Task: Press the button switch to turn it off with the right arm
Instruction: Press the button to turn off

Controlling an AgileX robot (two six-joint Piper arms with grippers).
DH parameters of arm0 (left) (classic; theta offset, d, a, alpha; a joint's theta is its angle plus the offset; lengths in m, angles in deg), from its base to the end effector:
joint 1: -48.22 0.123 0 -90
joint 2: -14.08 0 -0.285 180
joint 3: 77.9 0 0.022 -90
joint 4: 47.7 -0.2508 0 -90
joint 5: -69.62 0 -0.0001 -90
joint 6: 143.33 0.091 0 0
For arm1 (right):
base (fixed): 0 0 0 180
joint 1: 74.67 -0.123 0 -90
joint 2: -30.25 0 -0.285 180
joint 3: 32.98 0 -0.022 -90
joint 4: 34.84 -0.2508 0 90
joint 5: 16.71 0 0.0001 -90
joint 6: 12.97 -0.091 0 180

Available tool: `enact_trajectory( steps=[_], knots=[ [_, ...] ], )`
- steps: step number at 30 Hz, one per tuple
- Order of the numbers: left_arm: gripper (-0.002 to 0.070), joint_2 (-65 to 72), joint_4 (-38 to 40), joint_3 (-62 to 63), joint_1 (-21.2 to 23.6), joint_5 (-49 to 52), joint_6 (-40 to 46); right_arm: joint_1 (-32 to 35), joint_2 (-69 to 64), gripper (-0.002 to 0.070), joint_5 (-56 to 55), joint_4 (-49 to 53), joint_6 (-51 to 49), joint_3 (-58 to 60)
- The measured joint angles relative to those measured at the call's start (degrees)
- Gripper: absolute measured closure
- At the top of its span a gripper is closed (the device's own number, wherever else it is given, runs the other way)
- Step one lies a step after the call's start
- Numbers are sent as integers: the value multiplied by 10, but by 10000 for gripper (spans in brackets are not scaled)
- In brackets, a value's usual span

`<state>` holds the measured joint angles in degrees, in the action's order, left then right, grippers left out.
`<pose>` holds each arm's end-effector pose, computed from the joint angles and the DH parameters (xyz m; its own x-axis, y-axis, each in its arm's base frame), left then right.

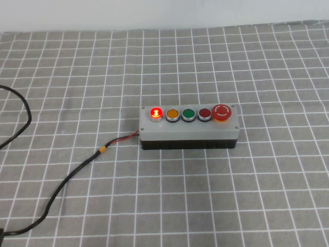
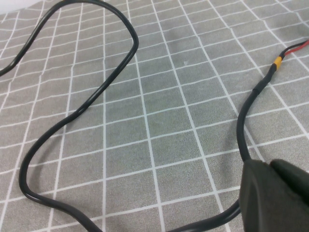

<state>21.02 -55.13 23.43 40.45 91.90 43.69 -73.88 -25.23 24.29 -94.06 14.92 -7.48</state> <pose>0.0521 -0.0026 0.1708 -0.2714 0.2792 -0.9211 0.1586 0.9569 0.2433 0.1560 0.0492 0.3994 -0.4515 0.3400 -0.8250 -0.3834 0.7610 0.5234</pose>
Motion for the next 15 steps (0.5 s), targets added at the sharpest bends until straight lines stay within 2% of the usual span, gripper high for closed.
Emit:
enact_trajectory(
  steps=[3, 6, 10, 15],
  knots=[
    [678, 0, 0, 0, 0, 0, 0, 0, -57, 692, 60, -88, 120, -11],
    [678, 0, 0, 0, 0, 0, 0, -12, -116, 687, 103, -111, 164, -33],
    [678, 0, 0, 0, 0, 0, 0, -59, -183, 689, 107, -68, 153, -80],
    [678, 0, 0, 0, 0, 0, 0, -155, -252, 690, 72, 80, 44, -158]
  ],
)
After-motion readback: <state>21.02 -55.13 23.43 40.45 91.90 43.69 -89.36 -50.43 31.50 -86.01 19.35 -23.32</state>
